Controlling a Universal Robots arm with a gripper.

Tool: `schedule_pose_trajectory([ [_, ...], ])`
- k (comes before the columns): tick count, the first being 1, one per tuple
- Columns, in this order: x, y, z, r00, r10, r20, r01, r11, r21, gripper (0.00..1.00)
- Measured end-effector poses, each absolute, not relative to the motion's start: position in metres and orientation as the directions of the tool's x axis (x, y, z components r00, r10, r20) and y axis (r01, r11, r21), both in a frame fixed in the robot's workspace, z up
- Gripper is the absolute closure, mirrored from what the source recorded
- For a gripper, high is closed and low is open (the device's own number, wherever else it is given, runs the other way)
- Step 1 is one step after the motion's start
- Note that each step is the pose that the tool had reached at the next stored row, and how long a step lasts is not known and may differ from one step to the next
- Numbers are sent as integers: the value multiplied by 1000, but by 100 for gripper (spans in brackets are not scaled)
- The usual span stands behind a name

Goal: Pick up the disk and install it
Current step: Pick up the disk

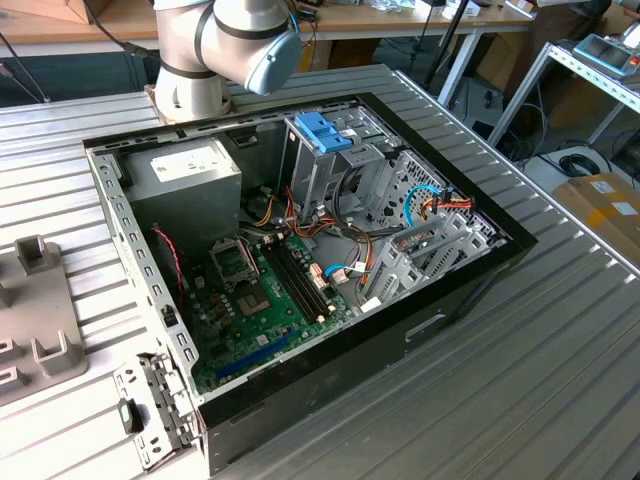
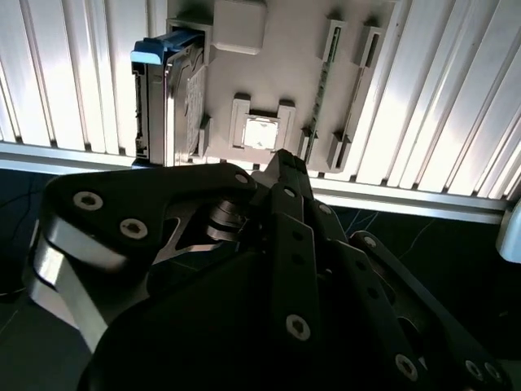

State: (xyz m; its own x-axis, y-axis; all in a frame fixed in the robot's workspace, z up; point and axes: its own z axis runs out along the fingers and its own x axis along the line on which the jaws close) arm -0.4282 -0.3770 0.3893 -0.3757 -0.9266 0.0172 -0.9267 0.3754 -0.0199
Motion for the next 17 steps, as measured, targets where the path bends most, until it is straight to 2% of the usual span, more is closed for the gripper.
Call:
schedule_pose_trajectory([
  [17, -428, -375, 389, -271, -963, 17, -963, 270, -20, 90],
])
